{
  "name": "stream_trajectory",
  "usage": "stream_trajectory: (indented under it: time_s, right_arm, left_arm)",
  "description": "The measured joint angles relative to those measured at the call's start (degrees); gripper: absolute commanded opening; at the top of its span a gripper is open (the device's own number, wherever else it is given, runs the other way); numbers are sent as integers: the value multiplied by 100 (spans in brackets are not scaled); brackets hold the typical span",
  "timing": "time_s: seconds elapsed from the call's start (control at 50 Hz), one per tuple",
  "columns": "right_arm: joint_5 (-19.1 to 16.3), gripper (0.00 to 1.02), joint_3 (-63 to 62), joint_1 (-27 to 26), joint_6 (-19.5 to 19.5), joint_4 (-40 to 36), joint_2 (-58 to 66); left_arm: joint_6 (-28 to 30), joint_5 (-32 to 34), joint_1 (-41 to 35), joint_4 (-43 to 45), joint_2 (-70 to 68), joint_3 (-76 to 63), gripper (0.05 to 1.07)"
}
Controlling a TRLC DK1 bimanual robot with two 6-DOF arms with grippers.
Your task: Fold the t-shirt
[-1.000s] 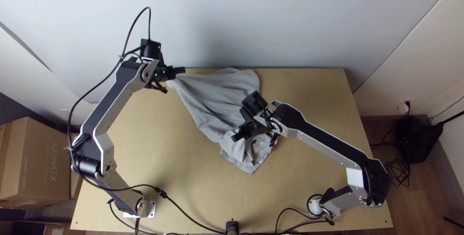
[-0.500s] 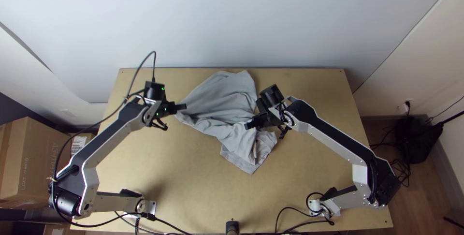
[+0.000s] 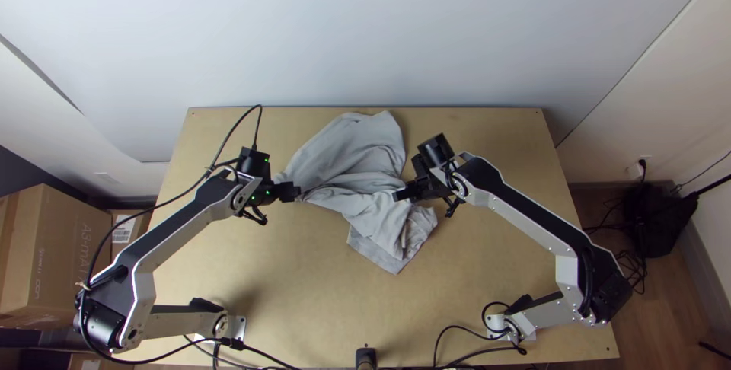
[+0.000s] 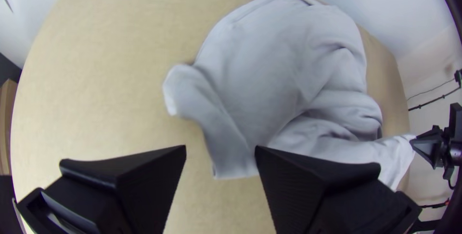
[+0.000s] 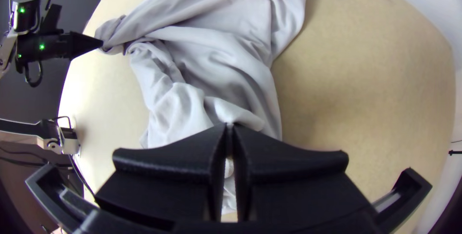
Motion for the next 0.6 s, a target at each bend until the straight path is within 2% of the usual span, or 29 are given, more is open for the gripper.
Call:
stream_trajectory:
  time_s: [0.12, 0.36, 0.5, 0.58, 0.6]
  right_arm:
    - [0, 2, 0, -35, 0, 0, 0]
    - [0, 2, -111, -153, 0, 13, 0]
    - [0, 2, -286, -221, 0, 17, -66]
    - [0, 2, -339, -234, 0, 17, -136]
    - [0, 2, -341, -238, 0, 17, -153]
  left_arm:
    - [0, 186, 363, -210, 0, 140, 89]
    - [-133, 994, 1237, -210, 0, 264, 89]
    - [-546, 1067, 1554, -212, 98, 308, 89]
    - [-817, 1539, 1709, -212, 269, 321, 90]
    - [-918, 1749, 1764, -214, 345, 332, 93]
